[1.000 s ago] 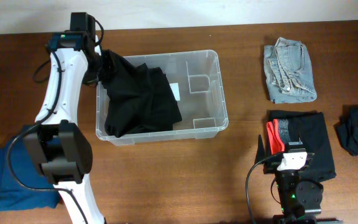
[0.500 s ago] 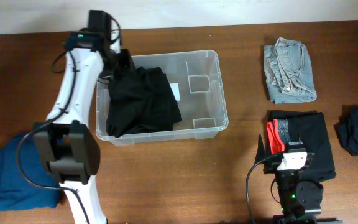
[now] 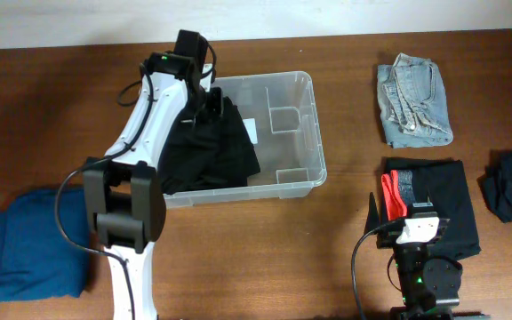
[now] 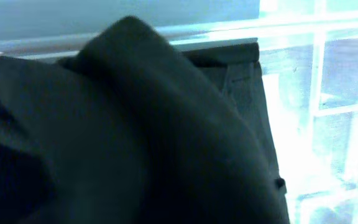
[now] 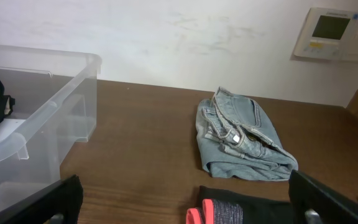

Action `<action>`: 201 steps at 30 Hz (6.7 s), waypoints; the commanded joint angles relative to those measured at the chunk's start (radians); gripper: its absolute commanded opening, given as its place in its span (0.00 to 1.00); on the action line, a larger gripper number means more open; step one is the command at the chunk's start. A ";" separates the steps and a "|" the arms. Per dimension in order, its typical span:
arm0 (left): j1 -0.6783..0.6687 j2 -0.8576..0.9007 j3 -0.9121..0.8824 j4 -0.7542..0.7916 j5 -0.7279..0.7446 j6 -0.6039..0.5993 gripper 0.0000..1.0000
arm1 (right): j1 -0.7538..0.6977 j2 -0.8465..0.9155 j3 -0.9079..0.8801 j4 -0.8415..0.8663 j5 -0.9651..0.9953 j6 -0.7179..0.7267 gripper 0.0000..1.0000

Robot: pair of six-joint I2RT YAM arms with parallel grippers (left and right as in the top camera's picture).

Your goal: Pack container

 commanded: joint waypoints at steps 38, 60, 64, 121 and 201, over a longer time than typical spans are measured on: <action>0.090 -0.031 0.208 -0.581 -0.135 0.088 0.00 | -0.006 -0.010 -0.005 -0.006 0.005 -0.003 0.98; 0.034 -0.091 0.051 -0.581 0.162 0.207 0.00 | -0.006 -0.010 -0.005 -0.006 0.005 -0.003 0.98; -0.004 -0.091 0.031 -0.581 0.151 0.206 0.01 | -0.006 -0.010 -0.005 -0.006 0.005 -0.003 0.98; 0.099 -0.281 -0.274 -0.436 -0.030 0.057 0.01 | -0.006 -0.010 -0.005 -0.005 0.005 -0.004 0.98; 0.036 -0.094 -0.119 -0.039 -0.322 -0.183 0.01 | -0.006 -0.010 -0.005 -0.006 0.005 -0.003 0.98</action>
